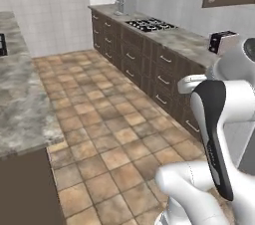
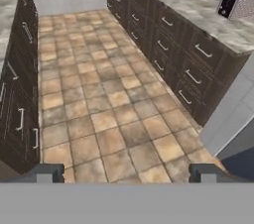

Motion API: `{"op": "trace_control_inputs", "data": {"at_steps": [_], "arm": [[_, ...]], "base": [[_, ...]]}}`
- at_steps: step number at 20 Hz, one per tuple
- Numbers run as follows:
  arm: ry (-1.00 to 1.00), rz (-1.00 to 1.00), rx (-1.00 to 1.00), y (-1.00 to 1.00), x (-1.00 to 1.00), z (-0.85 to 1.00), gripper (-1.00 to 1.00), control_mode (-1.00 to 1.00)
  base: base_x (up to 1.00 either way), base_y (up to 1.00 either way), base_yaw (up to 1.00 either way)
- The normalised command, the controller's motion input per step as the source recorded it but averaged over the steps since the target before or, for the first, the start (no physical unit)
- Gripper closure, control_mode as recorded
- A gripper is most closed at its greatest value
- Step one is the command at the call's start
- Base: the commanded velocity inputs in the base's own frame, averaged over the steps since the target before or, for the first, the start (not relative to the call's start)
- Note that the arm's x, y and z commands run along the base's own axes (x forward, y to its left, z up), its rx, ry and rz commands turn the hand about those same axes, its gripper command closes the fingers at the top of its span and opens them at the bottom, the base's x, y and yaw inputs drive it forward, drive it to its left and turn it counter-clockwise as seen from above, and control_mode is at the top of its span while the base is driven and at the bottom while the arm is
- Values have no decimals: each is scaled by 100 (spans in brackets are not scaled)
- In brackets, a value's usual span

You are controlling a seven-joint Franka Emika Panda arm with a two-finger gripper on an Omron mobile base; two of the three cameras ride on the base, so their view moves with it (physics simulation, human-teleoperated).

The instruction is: Get the candle and the liquor from the cabinet and move them to the dining counter.

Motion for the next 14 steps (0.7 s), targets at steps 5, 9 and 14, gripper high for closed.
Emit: {"op": "trace_control_inputs", "data": {"at_steps": [5, 9, 14], "arm": [[0, 0, 0, 0, 0, 0, -100, 100], [0, 0, 0, 0, 0, 0, -100, 100], [0, 0, 0, 0, 0, 0, -100, 100]], "base": [[98, -41, 25], [100, -29, 13], [100, -5, 16]]}}
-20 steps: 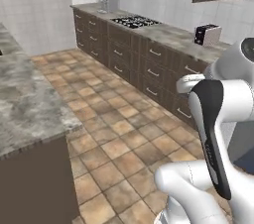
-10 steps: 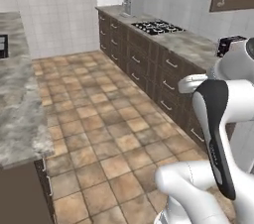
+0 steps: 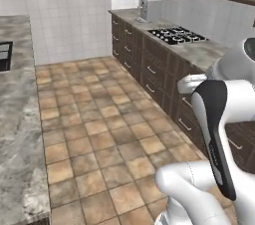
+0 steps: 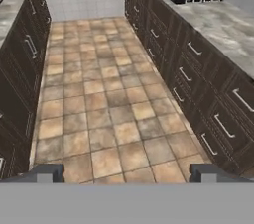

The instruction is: Get the candle and the liquor from the cabinet and move them to the dining counter.

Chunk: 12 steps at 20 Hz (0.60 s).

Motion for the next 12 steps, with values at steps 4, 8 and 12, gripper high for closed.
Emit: {"op": "trace_control_inputs", "data": {"at_steps": [4, 8, 12], "arm": [[0, 0, 0, 0, 0, 0, -100, 100], [0, 0, 0, 0, 0, 0, -100, 100], [0, 0, 0, 0, 0, 0, -100, 100]], "base": [[100, -1, 20], [100, -18, 1], [99, -24, -5]]}}
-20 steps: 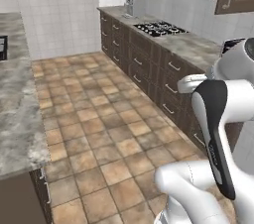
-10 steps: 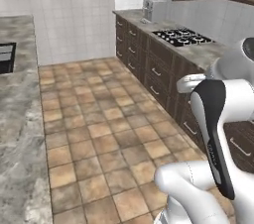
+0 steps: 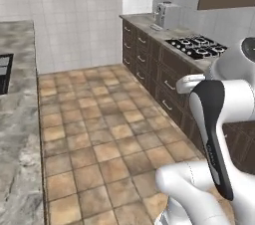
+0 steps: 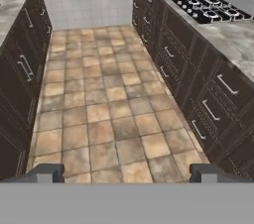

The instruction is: Get the candle and the liquor from the cabinet and move them to the dining counter.

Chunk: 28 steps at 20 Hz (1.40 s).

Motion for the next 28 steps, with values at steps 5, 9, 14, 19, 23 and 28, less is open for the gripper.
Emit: {"op": "trace_control_inputs", "data": {"at_steps": [5, 9, 14, 19, 23, 28], "arm": [[0, 0, 0, 0, 0, 0, -100, 100], [0, 0, 0, 0, 0, 0, -100, 100], [0, 0, 0, 0, 0, 0, -100, 100], [0, 0, 0, 0, 0, 0, -100, 100], [0, 0, 0, 0, 0, 0, -100, 100], [0, 0, 0, 0, 0, 0, -100, 100]], "base": [[82, -16, -41], [44, 0, -67], [46, 0, -68], [95, 11, -49], [98, 10, -47], [52, 0, -65]]}}
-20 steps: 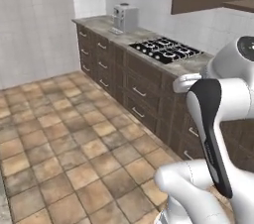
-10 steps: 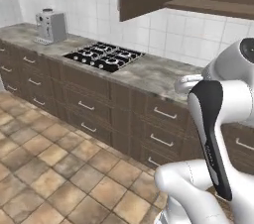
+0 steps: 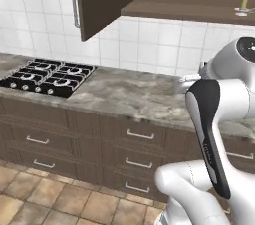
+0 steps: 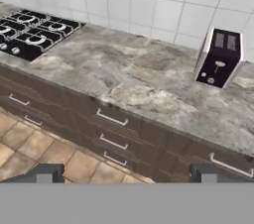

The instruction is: Get the candle and the liquor from the cabinet and move them to the dining counter.

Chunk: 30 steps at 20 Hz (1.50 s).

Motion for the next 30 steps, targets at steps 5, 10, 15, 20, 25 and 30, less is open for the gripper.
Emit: {"op": "trace_control_inputs", "data": {"at_steps": [5, 10, 15, 20, 25, 30], "arm": [[0, 0, 0, 0, 0, 0, -100, 100], [0, 0, 0, 0, 0, 0, -100, 100], [0, 0, 0, 0, 0, 0, -100, 100], [0, 0, 0, 0, 0, 0, -100, 100], [0, 0, 0, 0, 0, 0, -100, 100], [0, 0, 0, 0, 0, 0, -100, 100]], "base": [[20, 0, -77], [38, 8, -56], [58, 24, -37], [65, 12, -21], [54, 9, -4], [43, 0, 29]]}}
